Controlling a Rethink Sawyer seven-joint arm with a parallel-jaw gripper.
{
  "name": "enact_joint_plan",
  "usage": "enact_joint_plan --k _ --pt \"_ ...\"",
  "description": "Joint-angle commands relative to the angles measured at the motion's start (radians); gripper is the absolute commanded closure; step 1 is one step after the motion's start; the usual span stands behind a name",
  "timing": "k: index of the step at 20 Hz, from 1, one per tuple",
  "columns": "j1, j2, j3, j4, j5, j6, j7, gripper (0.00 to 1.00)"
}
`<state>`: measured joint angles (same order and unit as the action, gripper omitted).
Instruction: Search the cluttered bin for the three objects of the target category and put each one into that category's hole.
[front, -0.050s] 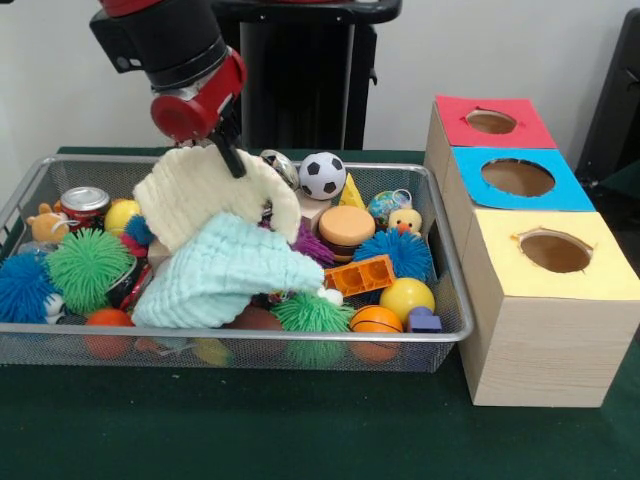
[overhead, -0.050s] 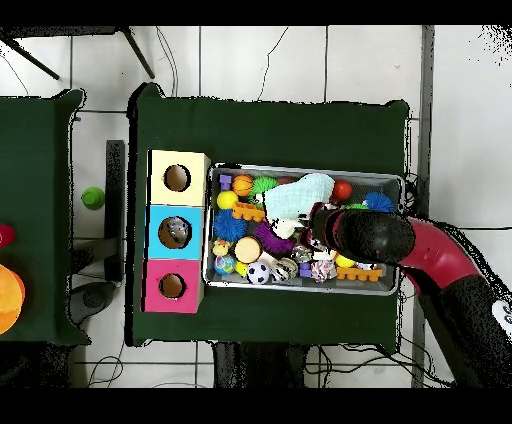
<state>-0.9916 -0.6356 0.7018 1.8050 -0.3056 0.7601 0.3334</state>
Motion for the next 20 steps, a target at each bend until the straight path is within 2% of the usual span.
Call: enact_joint_plan --k 1,11,16,20 --pt "0.046 -0.027 -0.025 0.02 -0.023 0.012 0.136 0.0" --pt "0.073 -0.036 -0.052 -0.005 -0.052 0.034 0.111 0.0" --pt "0.118 -0.064 -0.095 -0.077 -0.135 0.106 0.055 0.0" --pt "0.133 -0.071 -0.121 -0.099 -0.2 0.119 0.018 0.0"
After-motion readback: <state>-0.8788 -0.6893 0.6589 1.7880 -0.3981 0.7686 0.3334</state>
